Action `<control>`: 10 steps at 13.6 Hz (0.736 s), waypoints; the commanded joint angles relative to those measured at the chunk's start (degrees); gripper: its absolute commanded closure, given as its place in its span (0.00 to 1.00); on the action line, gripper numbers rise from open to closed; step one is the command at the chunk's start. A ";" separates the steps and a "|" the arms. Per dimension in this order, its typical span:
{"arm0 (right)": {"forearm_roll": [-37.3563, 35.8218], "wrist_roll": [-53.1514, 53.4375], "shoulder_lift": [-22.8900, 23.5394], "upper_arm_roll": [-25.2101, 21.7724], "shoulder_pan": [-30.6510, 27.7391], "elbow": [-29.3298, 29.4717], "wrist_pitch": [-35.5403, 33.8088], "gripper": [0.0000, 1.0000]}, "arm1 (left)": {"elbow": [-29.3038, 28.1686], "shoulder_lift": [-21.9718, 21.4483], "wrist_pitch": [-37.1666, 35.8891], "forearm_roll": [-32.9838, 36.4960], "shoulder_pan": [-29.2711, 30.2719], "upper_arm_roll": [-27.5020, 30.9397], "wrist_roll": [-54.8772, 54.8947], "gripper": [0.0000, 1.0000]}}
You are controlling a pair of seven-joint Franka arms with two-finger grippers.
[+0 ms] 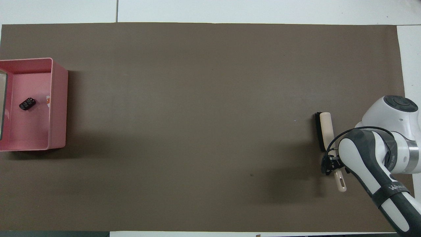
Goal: Clean e-waste and dump in bin
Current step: 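Lower the dustpan beside the bin with the left gripper while the right gripper withdraws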
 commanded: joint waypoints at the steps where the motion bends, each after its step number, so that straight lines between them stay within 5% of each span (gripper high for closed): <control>1: -0.67 -0.77 -0.80 0.57 -0.27 3.07 -0.45 0.01 | -0.33 -2.89 -7.41 -2.41 -4.54 -1.05 0.27 0.99; 6: 0.04 -0.16 -0.45 0.92 -0.18 12.38 -0.19 0.01 | -6.71 -5.17 -5.95 -20.42 -9.99 -0.97 0.09 0.98; 10: -0.23 -0.16 0.51 0.83 -0.35 20.21 -3.25 0.01 | -15.07 -5.01 0.28 -27.73 -15.71 -0.88 -4.55 0.98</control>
